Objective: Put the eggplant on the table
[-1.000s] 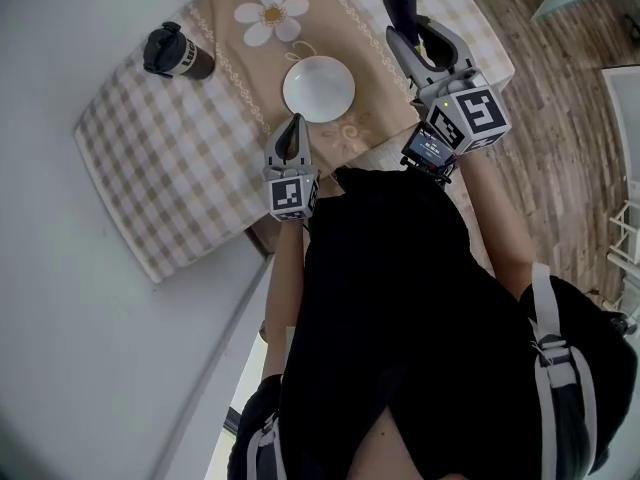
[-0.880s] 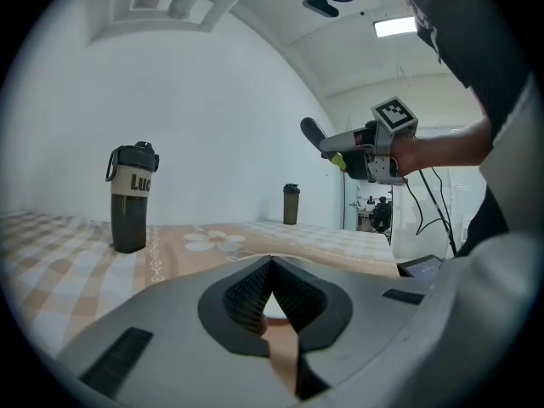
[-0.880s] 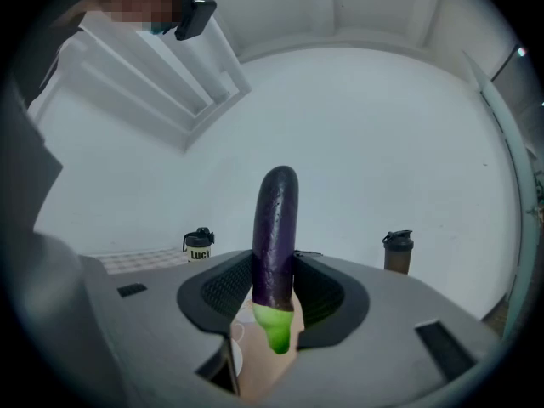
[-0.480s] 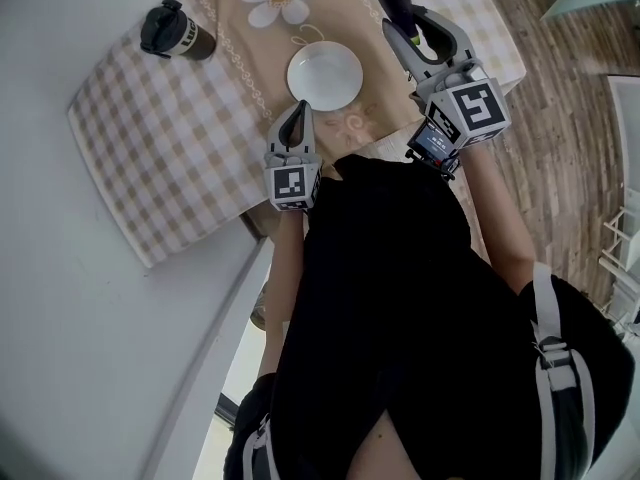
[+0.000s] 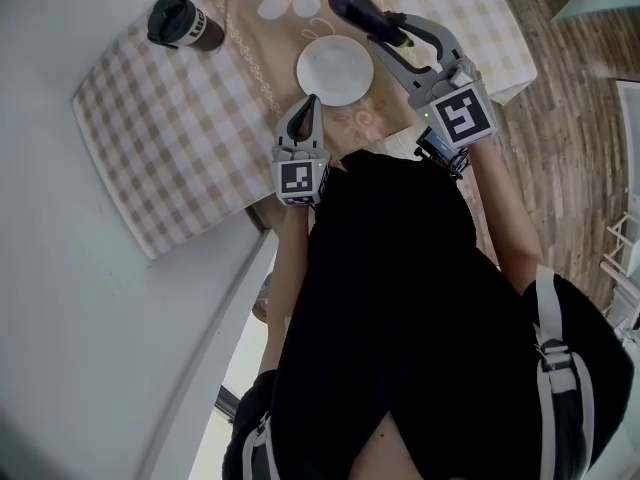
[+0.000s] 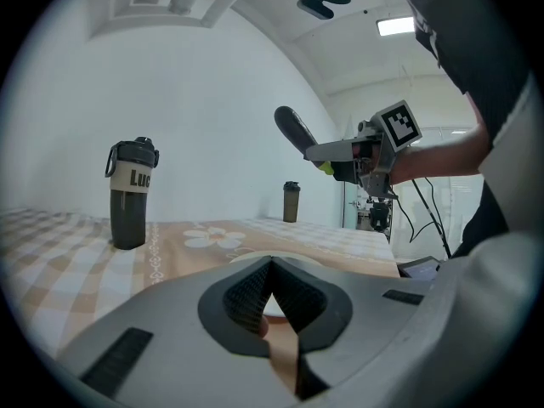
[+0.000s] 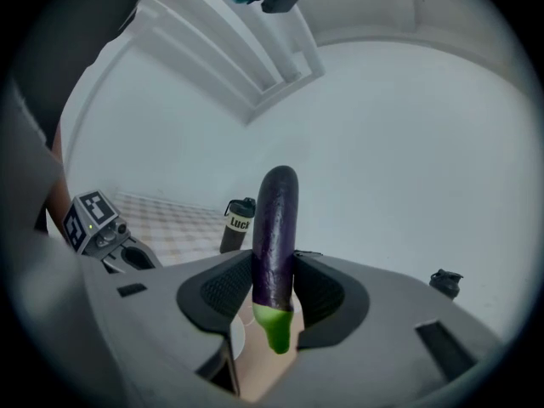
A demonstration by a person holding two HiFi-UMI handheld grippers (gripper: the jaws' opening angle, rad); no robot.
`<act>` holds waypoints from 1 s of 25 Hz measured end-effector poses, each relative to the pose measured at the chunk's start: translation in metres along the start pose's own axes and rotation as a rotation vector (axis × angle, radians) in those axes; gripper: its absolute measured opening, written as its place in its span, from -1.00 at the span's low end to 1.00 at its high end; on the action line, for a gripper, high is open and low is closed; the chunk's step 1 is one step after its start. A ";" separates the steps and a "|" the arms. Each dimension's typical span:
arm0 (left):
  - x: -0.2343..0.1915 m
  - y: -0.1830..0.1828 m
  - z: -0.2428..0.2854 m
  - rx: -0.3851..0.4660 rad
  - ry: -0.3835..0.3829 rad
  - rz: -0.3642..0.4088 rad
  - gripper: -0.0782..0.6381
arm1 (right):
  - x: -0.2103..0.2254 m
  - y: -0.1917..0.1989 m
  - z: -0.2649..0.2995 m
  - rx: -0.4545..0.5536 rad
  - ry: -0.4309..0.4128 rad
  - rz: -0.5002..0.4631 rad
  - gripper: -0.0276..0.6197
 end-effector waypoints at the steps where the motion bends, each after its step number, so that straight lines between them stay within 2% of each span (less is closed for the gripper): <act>1: 0.000 0.000 -0.001 -0.001 -0.002 0.001 -0.74 | -0.002 0.003 0.002 -0.022 -0.010 -0.021 -0.43; 9: 0.001 0.000 0.001 0.006 0.005 0.006 -0.74 | -0.025 0.036 0.018 -0.174 -0.103 -0.138 -0.43; 14: 0.000 -0.002 0.000 0.011 0.003 0.006 -0.75 | -0.034 0.045 0.029 -0.220 -0.160 -0.185 -0.43; 19: 0.000 -0.001 0.001 -0.006 0.003 0.002 -0.74 | -0.035 0.058 0.034 -0.266 -0.198 -0.195 -0.43; 25: -0.003 -0.005 0.001 -0.048 -0.010 -0.010 -0.74 | -0.031 0.084 0.032 -0.357 -0.236 -0.276 -0.43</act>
Point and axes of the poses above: the fingertips, and each gripper's own axes: z forward along the fingers, x to its right, y out of its underside, the point moved 6 cm from there along -z, backward along the fingers, and after that the axes turned 12 degrees about z, right-handed, at the moved point
